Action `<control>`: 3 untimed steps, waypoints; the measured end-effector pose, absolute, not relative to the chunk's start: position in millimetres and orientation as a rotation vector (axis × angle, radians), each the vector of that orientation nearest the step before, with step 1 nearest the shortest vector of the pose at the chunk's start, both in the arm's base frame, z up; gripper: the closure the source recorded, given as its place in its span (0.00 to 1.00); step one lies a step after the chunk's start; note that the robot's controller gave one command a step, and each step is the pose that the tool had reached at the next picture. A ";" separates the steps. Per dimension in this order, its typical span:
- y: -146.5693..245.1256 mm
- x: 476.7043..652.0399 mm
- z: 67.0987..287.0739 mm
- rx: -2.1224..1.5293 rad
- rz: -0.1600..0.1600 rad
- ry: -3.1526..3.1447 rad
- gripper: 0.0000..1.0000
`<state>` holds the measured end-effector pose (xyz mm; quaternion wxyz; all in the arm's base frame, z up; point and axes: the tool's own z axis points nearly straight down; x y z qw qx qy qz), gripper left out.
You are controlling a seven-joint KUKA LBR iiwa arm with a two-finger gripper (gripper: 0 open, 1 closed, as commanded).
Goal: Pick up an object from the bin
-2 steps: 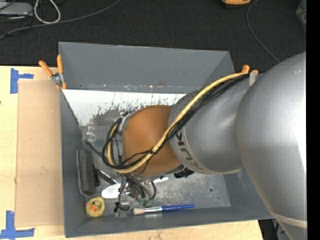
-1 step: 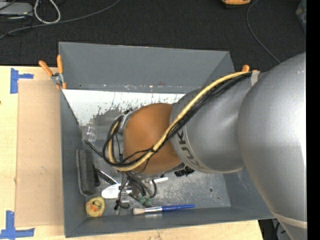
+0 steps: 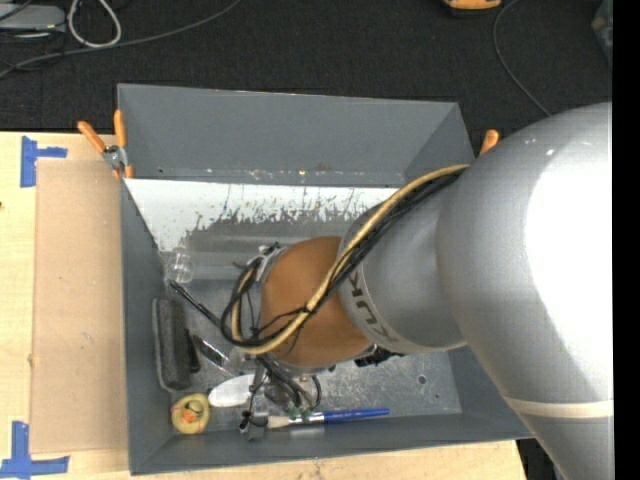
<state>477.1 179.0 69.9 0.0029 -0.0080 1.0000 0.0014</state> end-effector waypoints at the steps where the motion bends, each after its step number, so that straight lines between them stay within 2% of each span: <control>1: 177.5 476.2 70.9 0.035 0.007 3.135 0.00; 3: 178.4 477.8 71.1 0.005 0.008 3.133 0.00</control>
Offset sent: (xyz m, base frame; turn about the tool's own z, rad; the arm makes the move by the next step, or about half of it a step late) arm -0.0004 0.0002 0.0010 0.0039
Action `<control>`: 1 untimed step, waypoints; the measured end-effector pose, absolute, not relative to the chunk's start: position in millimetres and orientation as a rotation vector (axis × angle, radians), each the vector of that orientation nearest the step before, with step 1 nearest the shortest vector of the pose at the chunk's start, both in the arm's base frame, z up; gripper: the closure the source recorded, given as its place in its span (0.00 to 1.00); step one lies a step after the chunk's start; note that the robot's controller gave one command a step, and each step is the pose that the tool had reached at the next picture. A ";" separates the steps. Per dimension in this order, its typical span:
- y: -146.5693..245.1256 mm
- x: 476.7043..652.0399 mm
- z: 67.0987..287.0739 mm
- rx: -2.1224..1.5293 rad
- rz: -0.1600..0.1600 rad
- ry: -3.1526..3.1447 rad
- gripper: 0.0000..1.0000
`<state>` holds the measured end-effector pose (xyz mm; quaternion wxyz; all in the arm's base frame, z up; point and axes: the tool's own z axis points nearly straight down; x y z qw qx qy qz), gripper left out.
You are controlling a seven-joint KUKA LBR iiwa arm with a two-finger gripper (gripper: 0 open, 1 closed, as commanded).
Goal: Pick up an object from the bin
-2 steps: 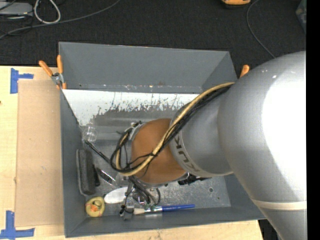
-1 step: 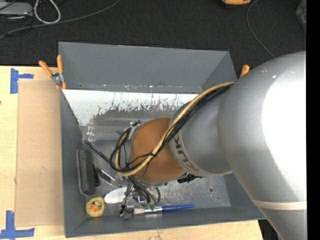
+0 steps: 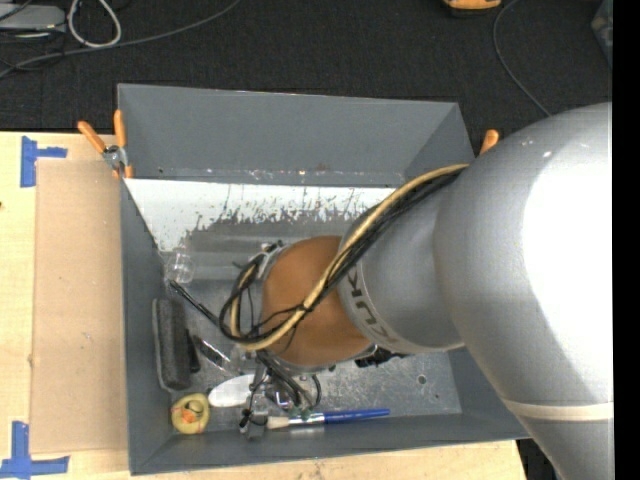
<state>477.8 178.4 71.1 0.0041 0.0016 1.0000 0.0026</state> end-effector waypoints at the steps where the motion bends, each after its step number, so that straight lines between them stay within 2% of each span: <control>1: 178.5 478.2 70.9 -0.002 0.009 3.133 1.00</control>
Offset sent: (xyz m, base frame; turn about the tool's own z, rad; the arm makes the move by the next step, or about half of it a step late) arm 0.0000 0.0000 0.0000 0.0000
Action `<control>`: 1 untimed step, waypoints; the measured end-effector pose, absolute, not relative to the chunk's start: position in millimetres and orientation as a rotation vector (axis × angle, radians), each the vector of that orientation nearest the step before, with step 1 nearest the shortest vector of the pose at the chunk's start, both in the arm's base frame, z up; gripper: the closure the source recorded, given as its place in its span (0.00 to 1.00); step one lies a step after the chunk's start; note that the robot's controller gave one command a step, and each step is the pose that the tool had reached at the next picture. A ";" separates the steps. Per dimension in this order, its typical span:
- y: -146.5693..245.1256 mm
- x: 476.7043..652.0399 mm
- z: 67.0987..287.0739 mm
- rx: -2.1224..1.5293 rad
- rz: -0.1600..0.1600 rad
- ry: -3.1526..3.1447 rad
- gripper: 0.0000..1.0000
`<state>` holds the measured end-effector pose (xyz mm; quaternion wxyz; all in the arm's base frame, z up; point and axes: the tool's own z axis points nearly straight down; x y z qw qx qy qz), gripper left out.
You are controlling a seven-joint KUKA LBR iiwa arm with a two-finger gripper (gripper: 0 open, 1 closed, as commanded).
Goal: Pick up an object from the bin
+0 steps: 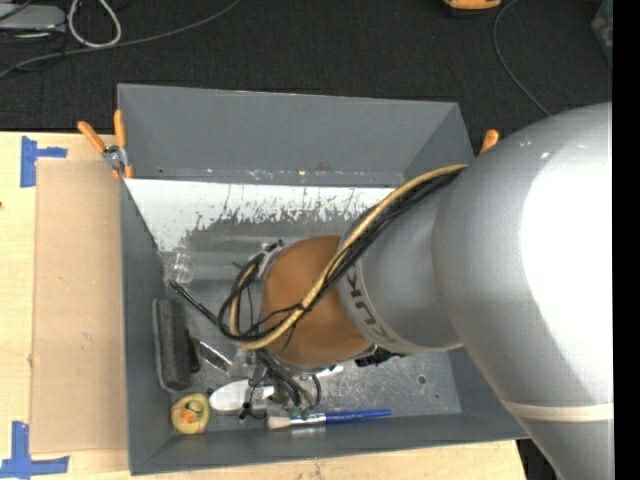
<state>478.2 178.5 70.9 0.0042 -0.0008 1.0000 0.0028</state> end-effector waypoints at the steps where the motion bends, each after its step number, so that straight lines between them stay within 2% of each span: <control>1: 178.6 478.2 70.9 -0.002 0.009 3.133 1.00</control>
Offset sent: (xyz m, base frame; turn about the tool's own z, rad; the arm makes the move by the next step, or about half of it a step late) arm 0.0001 0.0002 0.0359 0.0002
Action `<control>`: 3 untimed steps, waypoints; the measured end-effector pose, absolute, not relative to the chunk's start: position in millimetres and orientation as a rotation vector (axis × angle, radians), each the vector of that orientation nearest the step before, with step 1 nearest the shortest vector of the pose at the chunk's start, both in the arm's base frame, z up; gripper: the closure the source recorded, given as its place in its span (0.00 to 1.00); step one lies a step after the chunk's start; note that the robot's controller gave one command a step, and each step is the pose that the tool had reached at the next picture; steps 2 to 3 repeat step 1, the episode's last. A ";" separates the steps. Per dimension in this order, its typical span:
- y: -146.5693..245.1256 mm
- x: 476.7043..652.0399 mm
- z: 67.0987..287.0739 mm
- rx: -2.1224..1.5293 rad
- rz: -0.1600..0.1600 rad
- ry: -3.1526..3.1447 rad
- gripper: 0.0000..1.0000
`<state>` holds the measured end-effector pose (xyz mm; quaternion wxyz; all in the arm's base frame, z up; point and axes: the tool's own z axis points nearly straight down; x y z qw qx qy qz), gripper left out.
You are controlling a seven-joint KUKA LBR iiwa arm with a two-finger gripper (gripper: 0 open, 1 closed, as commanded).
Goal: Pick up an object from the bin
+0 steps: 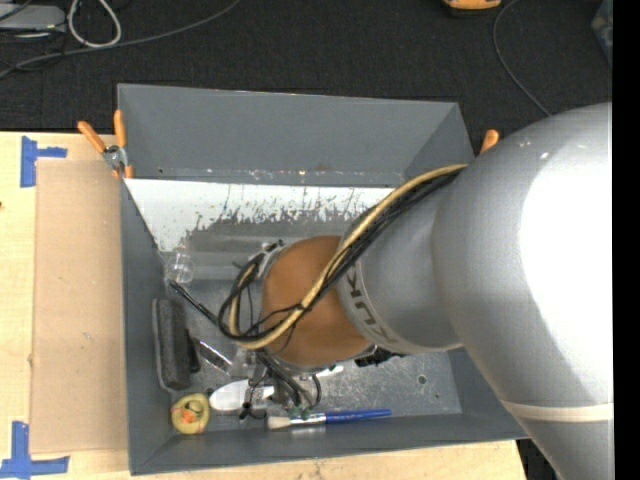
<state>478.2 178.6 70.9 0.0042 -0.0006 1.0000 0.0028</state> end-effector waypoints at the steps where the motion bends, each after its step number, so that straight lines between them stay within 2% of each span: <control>1: 178.0 476.7 80.2 0.001 0.006 3.139 1.00; 3: 178.0 476.7 80.2 0.001 0.006 3.139 1.00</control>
Offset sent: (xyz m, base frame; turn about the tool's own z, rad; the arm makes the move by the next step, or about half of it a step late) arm -0.0011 -0.0004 0.0505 0.0011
